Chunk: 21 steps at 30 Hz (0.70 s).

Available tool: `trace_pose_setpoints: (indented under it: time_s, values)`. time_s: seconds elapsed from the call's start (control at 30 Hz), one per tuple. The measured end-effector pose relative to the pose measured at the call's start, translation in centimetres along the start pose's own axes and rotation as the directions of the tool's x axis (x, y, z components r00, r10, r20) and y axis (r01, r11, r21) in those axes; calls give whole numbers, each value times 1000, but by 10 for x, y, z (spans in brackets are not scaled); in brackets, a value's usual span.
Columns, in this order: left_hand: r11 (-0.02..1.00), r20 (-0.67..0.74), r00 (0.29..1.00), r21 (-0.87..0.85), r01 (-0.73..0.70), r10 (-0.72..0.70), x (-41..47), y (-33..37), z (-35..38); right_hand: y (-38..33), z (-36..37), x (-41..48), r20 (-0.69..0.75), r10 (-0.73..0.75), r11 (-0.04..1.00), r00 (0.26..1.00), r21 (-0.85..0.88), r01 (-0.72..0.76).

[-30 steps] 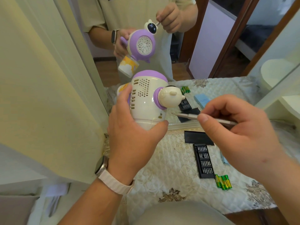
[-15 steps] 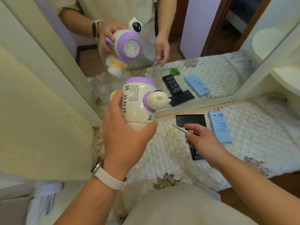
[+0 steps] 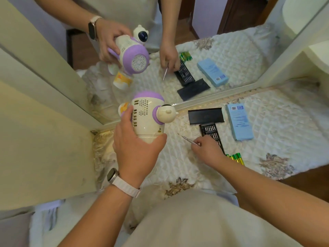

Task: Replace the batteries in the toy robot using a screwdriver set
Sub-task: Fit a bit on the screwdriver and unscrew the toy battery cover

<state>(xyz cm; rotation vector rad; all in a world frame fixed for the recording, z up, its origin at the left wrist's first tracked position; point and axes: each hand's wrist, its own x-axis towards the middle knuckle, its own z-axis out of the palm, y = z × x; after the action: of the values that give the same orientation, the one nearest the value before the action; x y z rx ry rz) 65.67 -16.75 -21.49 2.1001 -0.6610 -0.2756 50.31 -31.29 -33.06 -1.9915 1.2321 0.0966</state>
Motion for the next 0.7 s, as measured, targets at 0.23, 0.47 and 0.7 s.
trace_pose_setpoints:
  time_s: [0.23, 0.47, 0.7]
  values:
    - [998, 9, 998, -6, 59, -59, -2, -7, 5, 5, 16, 19, 30, -5, 945, 1000, -328, 15]
    - [997, 8, 997, -12, 79, -79, -1, -8, 7, 2, 16, 27, 6, -10, 909, 1000, -417, 12]
    - [999, -21, 1000, 40, -2, 3, 0, 13, -3, -39, -22, 4, -29, -109, 993, 994, -40, 107]
